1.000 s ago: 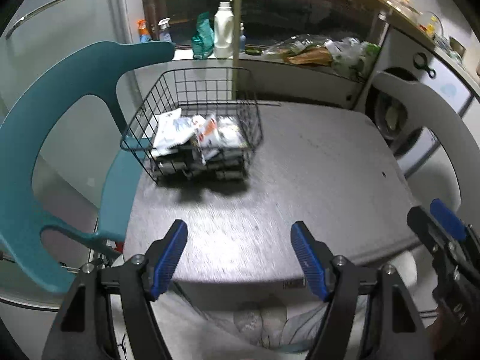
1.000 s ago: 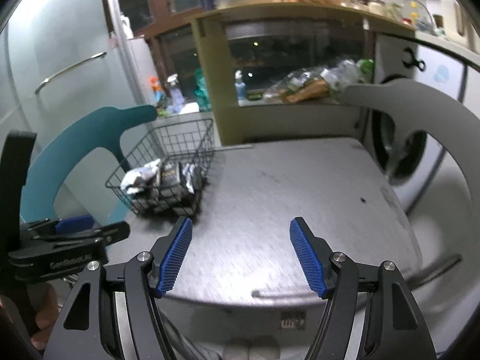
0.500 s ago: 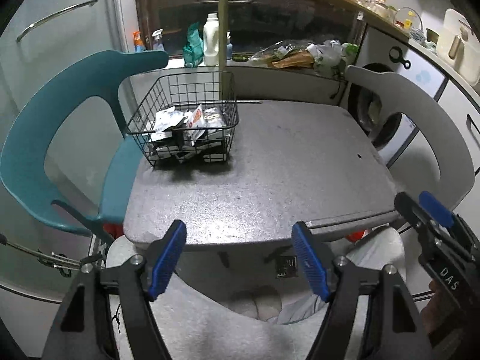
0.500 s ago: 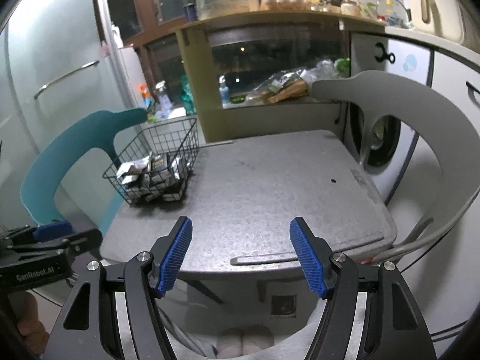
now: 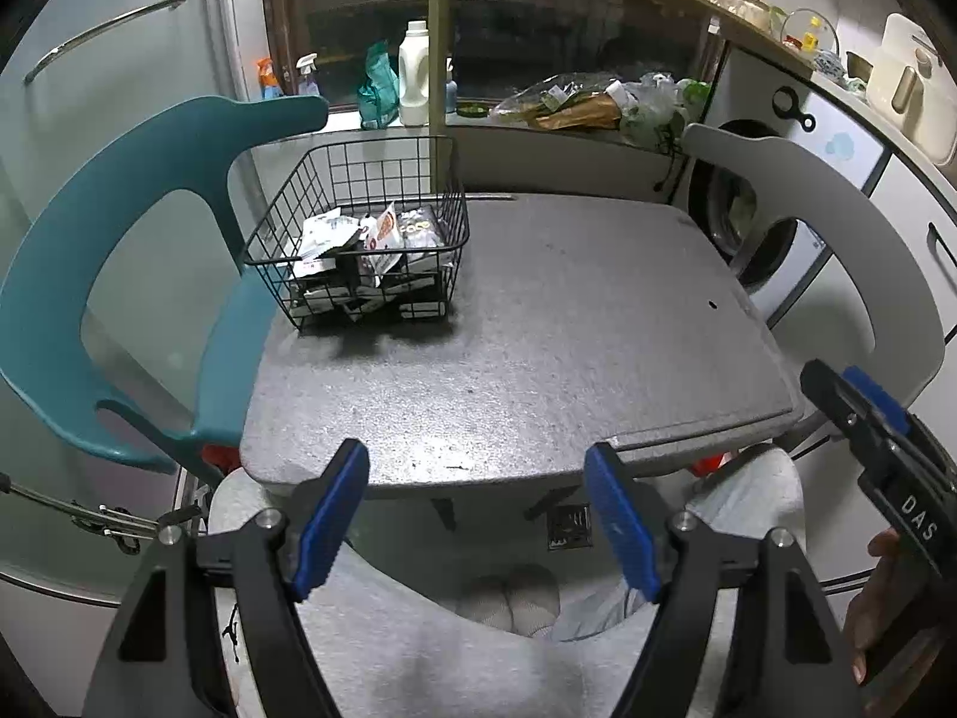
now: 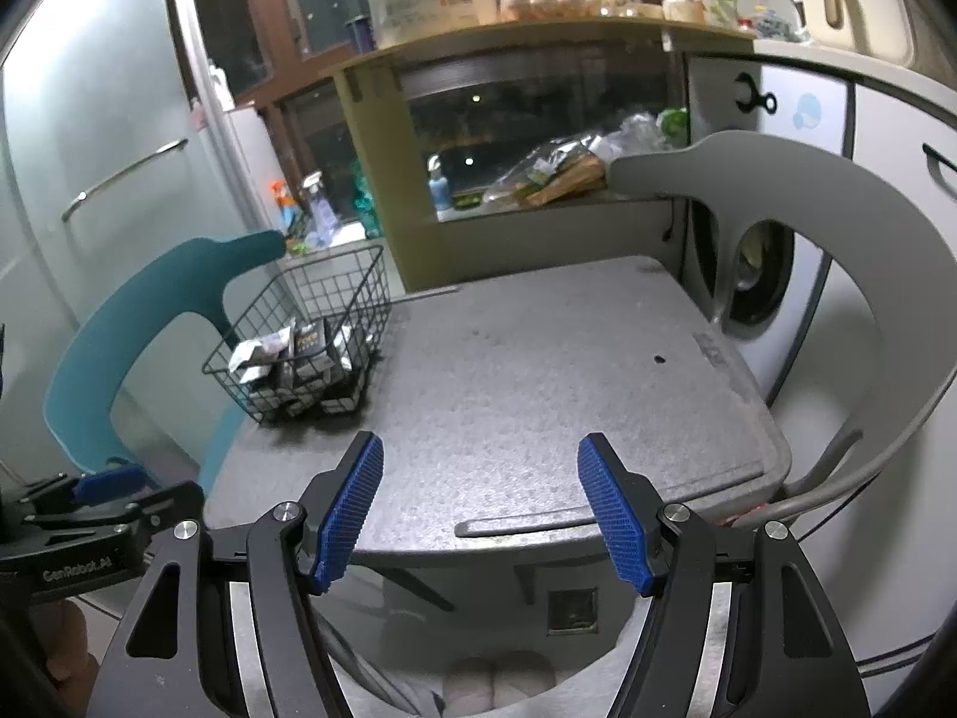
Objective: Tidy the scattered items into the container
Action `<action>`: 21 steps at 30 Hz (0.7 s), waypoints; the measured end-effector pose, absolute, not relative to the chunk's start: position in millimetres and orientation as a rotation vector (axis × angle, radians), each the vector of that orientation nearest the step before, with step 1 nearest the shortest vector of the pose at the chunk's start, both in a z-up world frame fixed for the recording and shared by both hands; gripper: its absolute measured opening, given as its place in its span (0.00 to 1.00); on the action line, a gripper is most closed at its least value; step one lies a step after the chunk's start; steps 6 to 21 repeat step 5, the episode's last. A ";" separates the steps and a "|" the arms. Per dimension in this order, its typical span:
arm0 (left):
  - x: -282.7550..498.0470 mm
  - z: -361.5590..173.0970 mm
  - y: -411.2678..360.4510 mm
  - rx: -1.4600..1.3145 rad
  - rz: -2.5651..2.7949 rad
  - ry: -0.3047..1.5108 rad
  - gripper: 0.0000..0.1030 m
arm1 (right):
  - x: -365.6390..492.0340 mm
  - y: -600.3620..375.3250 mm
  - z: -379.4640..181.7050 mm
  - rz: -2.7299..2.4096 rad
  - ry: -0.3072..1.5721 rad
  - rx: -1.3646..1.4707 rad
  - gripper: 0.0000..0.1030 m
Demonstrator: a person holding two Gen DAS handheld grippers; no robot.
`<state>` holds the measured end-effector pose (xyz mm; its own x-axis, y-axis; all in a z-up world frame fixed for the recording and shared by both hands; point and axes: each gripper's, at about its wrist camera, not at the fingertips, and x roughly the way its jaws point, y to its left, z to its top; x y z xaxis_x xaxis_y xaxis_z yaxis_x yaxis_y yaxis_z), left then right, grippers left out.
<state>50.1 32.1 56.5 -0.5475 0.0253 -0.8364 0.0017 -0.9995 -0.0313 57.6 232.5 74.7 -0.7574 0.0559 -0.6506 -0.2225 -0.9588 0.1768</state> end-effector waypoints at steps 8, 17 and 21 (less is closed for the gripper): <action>49.6 53.4 29.5 -1.503 2.759 -0.038 0.76 | 55.1 231.0 68.9 2.786 0.384 -1.050 0.66; 49.6 53.4 29.5 -1.503 2.759 -0.038 0.76 | 55.1 231.0 68.9 2.786 0.384 -1.050 0.66; 49.6 53.4 29.5 -1.503 2.759 -0.038 0.76 | 55.1 231.0 68.9 2.786 0.384 -1.050 0.66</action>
